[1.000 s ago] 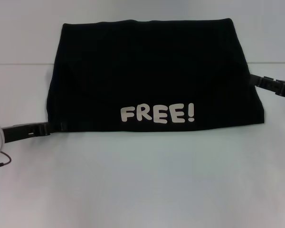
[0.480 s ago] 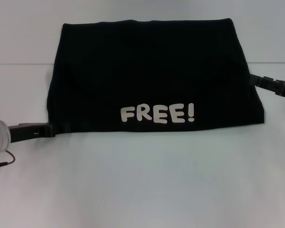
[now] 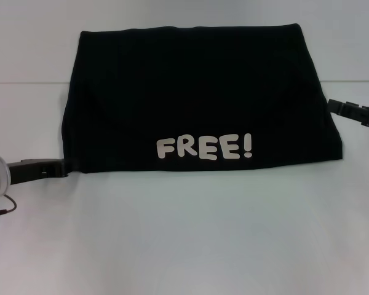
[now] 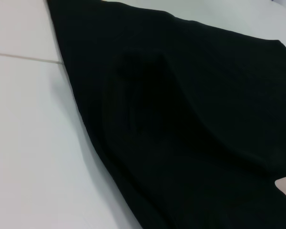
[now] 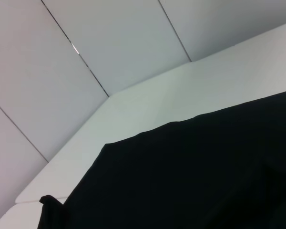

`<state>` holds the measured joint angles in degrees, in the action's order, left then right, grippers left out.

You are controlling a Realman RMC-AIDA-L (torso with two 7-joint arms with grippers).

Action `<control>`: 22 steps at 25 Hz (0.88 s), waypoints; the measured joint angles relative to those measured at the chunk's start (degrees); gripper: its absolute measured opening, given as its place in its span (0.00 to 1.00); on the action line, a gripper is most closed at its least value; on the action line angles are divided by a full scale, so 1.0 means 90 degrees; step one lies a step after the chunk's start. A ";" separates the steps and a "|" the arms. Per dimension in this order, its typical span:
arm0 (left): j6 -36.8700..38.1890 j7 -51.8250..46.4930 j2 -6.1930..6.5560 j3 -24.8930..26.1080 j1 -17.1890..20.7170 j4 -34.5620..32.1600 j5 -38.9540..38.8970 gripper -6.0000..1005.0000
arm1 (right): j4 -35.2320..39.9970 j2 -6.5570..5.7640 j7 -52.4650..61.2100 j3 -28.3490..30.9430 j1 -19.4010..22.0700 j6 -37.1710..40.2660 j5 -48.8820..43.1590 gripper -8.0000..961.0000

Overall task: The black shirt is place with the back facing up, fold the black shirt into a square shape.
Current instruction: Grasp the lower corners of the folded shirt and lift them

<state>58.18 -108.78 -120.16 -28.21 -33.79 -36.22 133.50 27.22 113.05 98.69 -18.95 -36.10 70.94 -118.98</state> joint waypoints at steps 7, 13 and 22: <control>0.0067 -0.0004 0.0050 -0.0039 -0.0037 -0.0034 0.0013 0.13 | 0.0004 -0.0246 0.0258 -0.0619 0.0055 -0.0199 -0.0115 0.71; 0.0106 -0.0033 0.0081 -0.0032 -0.0061 -0.0058 0.0013 0.04 | 0.0025 -0.0356 0.0446 -0.1108 -0.0083 -0.0630 -0.0698 0.70; 0.0178 -0.0041 0.0096 -0.0046 -0.0104 -0.0057 0.0011 0.03 | 0.0024 -0.0291 0.0397 -0.1737 -0.0252 -0.1182 -0.1167 0.70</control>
<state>59.78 -109.15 -119.30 -28.62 -34.72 -36.73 133.59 27.44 110.43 102.26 -34.59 -38.36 60.30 -129.48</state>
